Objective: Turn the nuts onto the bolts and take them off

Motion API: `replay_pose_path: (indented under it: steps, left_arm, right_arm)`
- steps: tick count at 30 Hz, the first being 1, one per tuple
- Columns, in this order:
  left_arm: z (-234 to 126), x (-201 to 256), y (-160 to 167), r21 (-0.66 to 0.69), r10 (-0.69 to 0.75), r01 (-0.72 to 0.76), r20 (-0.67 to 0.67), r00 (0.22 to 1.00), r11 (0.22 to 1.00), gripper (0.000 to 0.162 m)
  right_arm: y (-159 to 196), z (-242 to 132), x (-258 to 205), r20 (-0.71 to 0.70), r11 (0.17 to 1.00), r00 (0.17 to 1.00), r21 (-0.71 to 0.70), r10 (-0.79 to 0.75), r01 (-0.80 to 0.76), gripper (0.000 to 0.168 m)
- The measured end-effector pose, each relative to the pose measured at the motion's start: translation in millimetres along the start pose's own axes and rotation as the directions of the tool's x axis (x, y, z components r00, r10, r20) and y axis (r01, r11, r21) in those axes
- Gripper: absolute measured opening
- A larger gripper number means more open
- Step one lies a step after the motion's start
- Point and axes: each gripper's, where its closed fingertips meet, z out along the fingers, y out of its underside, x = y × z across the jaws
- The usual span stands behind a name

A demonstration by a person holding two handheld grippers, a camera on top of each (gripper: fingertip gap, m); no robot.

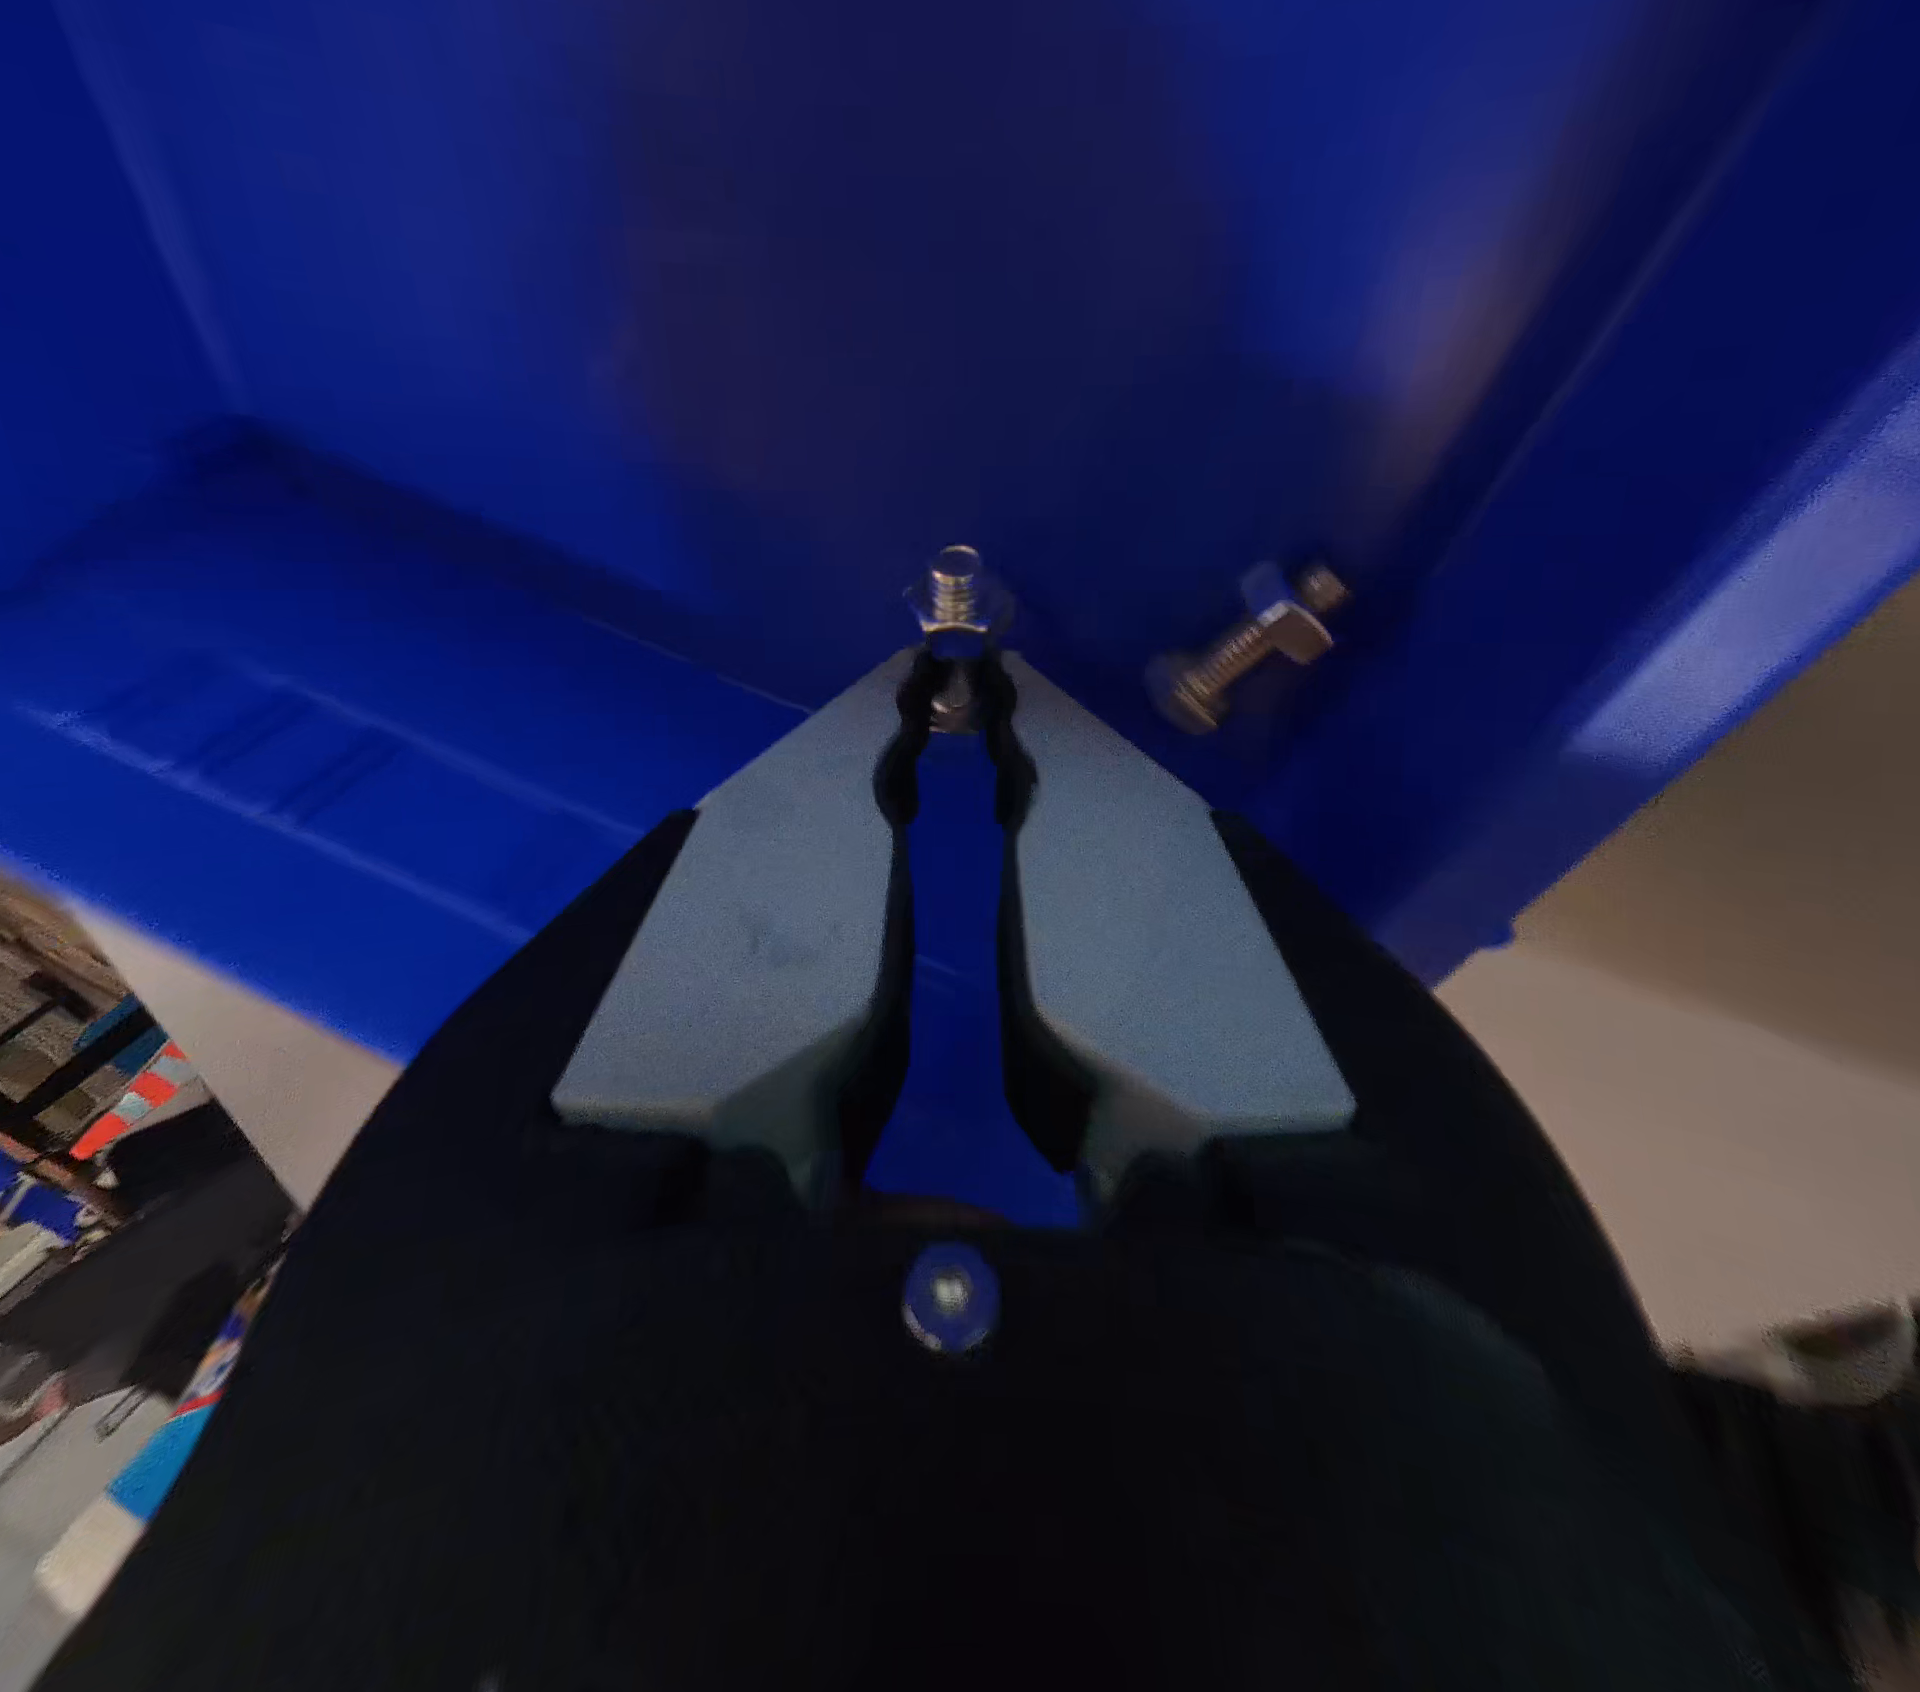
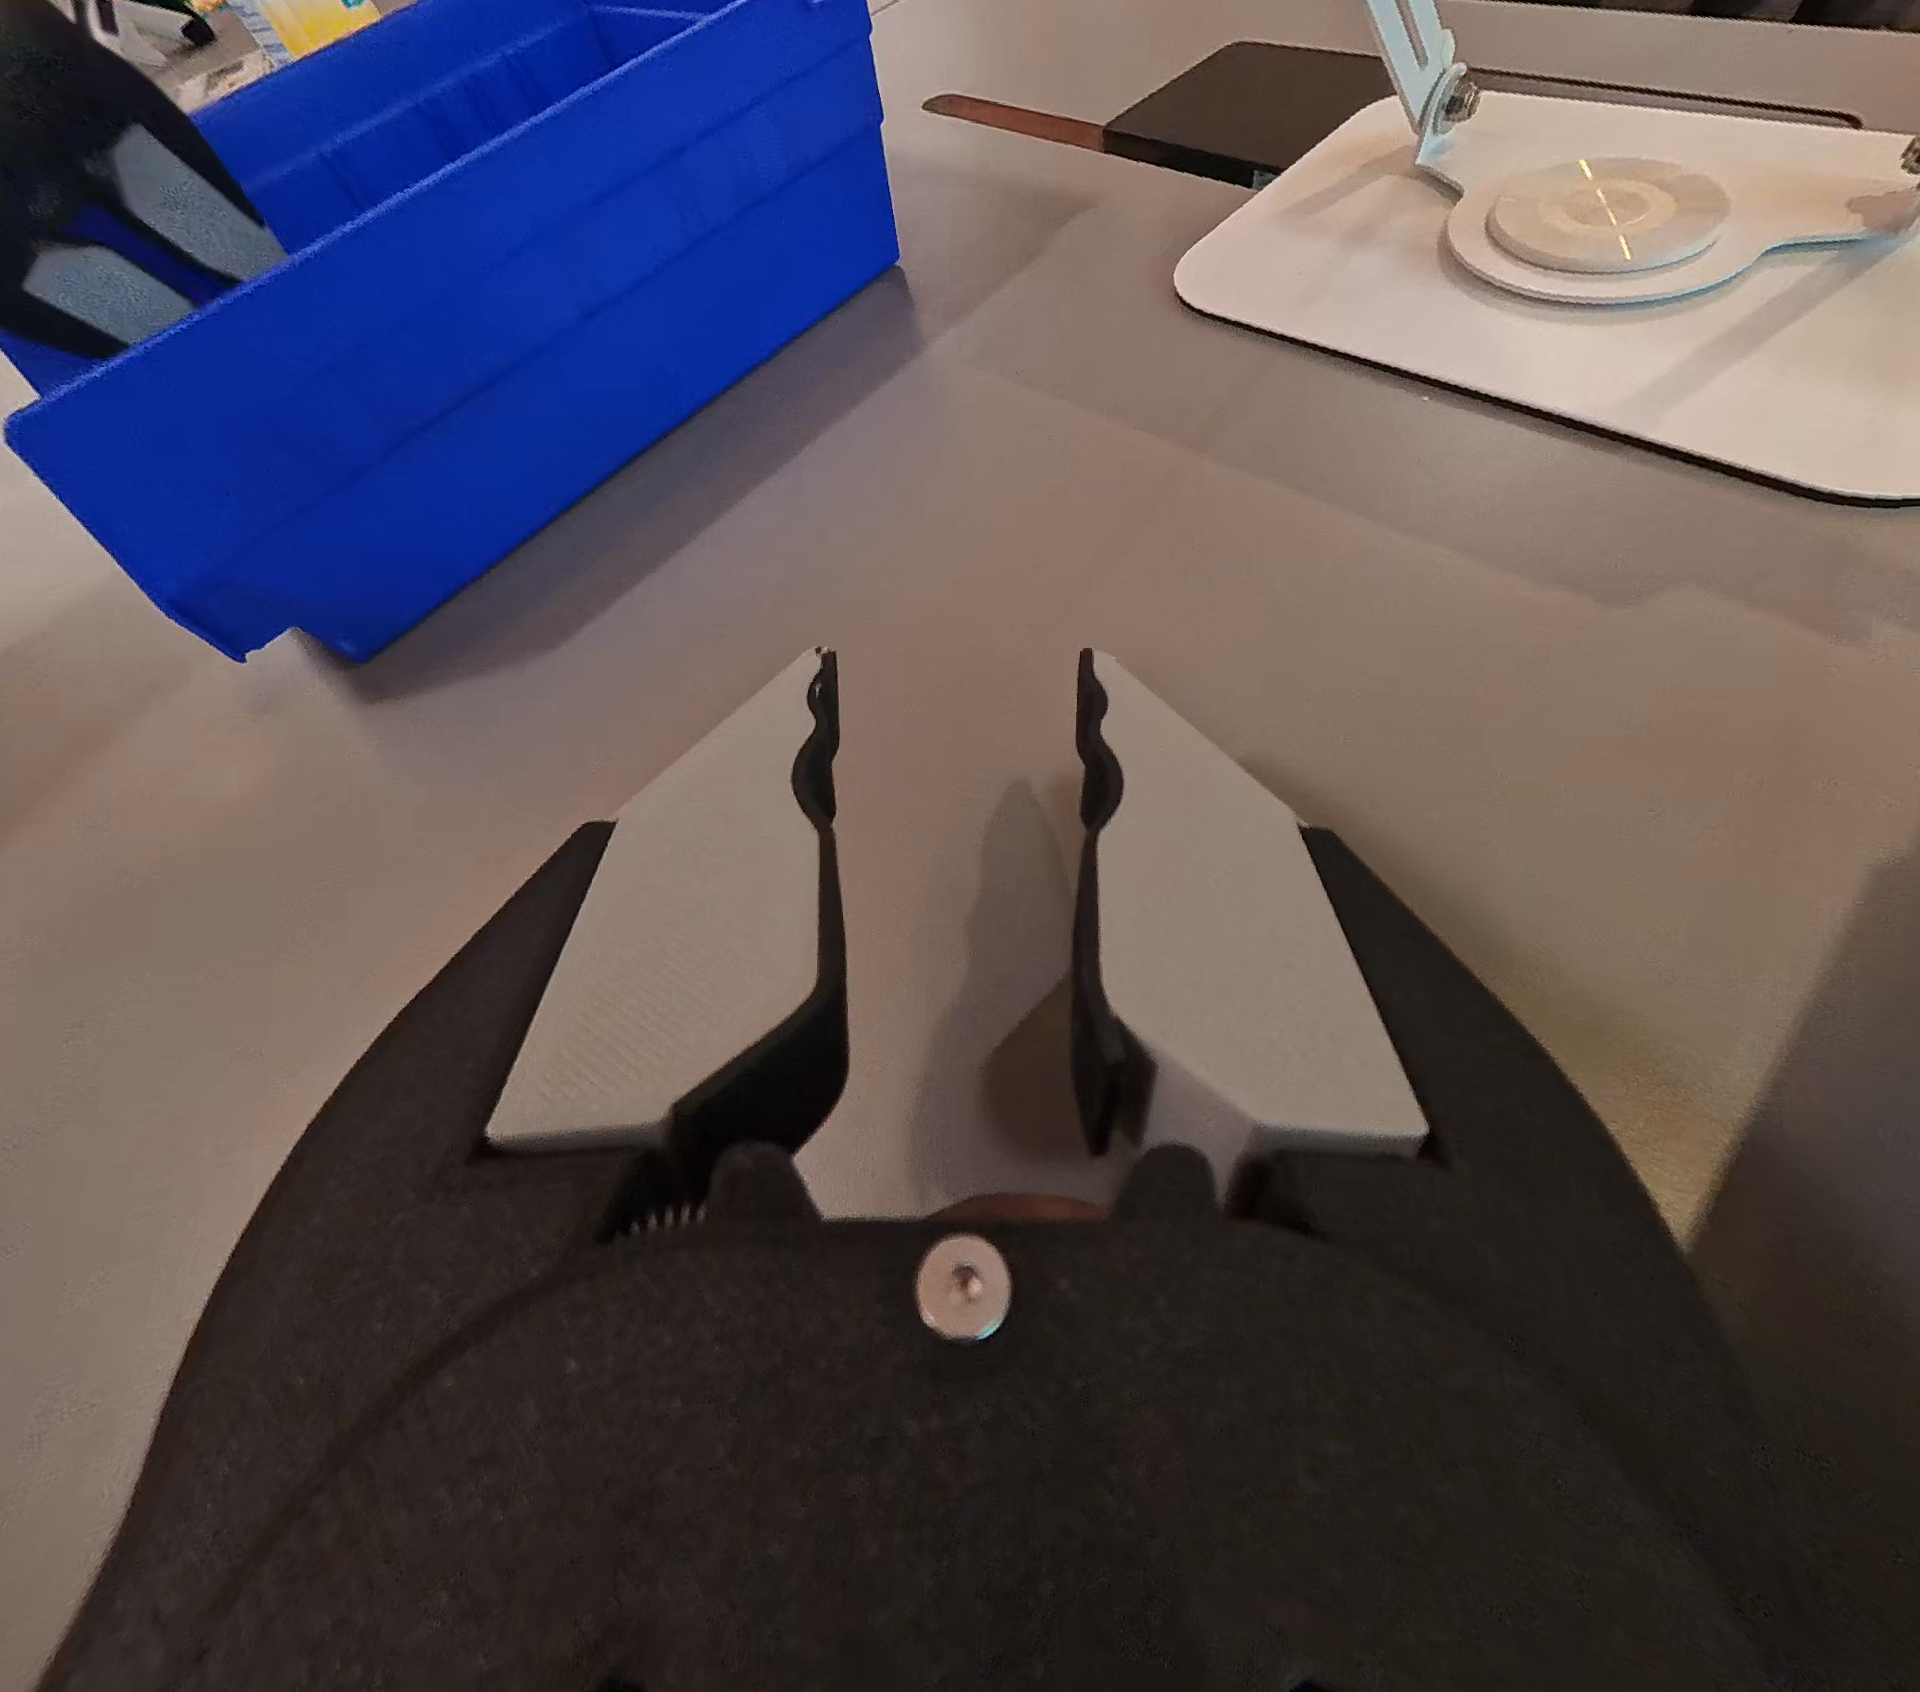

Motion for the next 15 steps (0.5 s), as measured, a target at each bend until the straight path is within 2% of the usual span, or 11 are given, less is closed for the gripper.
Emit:
replay_pose_path:
  steps: [3,5,7,8,9,10,11,15]
  left_arm:
    - [-24.9,-20.9,-24.9,0.239,-0.148,0.122,0.094,0.985,0.963,0.008]
    - [-51.1,-33.1,-44.5,0.420,-0.278,0.209,0.109,0.954,0.883,0.008]
    - [-87.8,-59.9,-58.1,0.602,-0.468,0.279,0.182,0.865,0.748,0.008]
    - [-107.6,-68.9,-64.7,0.692,-0.563,0.311,0.166,0.810,0.651,0.007]
    - [-123.9,-67.3,-77.2,0.766,-0.610,0.342,0.083,0.788,0.545,0.008]
    - [-137.4,-62.6,-92.2,0.819,-0.633,0.368,-0.006,0.774,0.441,0.008]
    - [-147.8,-55.2,-109.1,0.852,-0.628,0.369,-0.062,0.776,0.372,0.008]
    - [-172.3,1.5,-192.2,0.913,-0.445,0.309,-0.168,0.880,0.265,0.007]
  right_arm:
    - [-6.4,-2.6,-5.7,0.030,0.999,1.000,0.038,-0.009,0.008,0.043]
    - [-13.1,-5.6,-11.4,0.051,0.997,0.998,0.073,-0.030,0.026,0.043]
    - [-20.1,-9.4,-18.0,0.069,0.993,0.996,0.111,-0.057,0.049,0.043]
    - [-23.2,-11.3,-21.2,0.075,0.990,0.995,0.127,-0.069,0.059,0.042]
    - [-26.5,-13.3,-25.0,0.084,0.987,0.993,0.143,-0.084,0.071,0.042]
    - [-30.0,-15.4,-29.6,0.097,0.983,0.990,0.162,-0.100,0.084,0.042]
    - [-33.1,-17.4,-34.9,0.115,0.979,0.986,0.177,-0.118,0.096,0.042]
    - [-46.1,-31.9,-64.2,0.233,0.960,0.953,0.244,-0.193,0.134,0.042]
